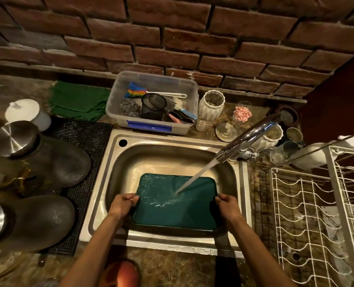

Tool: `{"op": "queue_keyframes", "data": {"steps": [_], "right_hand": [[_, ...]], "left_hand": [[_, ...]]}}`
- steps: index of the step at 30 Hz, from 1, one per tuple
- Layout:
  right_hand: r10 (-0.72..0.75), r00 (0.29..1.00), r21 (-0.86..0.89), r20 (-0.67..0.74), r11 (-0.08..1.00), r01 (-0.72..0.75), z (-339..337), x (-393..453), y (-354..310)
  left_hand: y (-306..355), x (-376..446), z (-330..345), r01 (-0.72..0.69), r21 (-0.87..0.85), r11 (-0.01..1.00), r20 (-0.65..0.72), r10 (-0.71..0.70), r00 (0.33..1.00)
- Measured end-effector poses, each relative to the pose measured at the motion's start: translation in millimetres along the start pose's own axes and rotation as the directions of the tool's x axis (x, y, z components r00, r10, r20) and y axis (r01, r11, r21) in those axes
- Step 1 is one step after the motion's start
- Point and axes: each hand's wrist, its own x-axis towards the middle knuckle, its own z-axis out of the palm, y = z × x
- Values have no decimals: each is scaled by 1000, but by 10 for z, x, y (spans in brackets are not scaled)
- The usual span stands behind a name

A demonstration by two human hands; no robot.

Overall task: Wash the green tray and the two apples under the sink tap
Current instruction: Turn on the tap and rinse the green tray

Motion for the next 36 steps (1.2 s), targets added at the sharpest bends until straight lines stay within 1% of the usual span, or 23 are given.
{"op": "queue_keyframes", "data": {"steps": [7,11,16,20,22,25,27,29,33,36], "right_hand": [[28,999,-99,29,995,-25,78,78,87],[38,999,-138,27,990,-33,63,88,79],[30,999,-196,16,980,-27,10,113,76],[38,999,-208,2,977,-36,-50,125,107],[39,999,-202,-4,979,-39,-88,137,147],[21,1000,-207,-6,978,-22,-135,131,201],[14,1000,-201,-13,980,-16,-163,114,207],[22,1000,-180,-11,983,-24,-196,95,190],[35,999,-198,-5,980,-35,-240,30,130],[32,999,-230,34,973,-23,-274,-53,64]], "left_hand": [[19,-10,-139,32,-53,998,23,-31,999],[49,-50,-163,64,-111,992,35,-60,998],[72,-75,-137,64,-82,995,20,-62,998],[80,-171,-77,80,-49,996,79,-76,994],[79,-222,-39,71,-47,996,135,-65,989],[56,-338,36,116,-174,978,206,-79,975],[59,-419,82,155,-261,953,222,-97,970],[72,-457,120,159,-296,942,221,-94,971],[108,-474,121,155,-233,960,206,-107,973],[186,-492,76,153,-152,976,194,-123,973]]}}
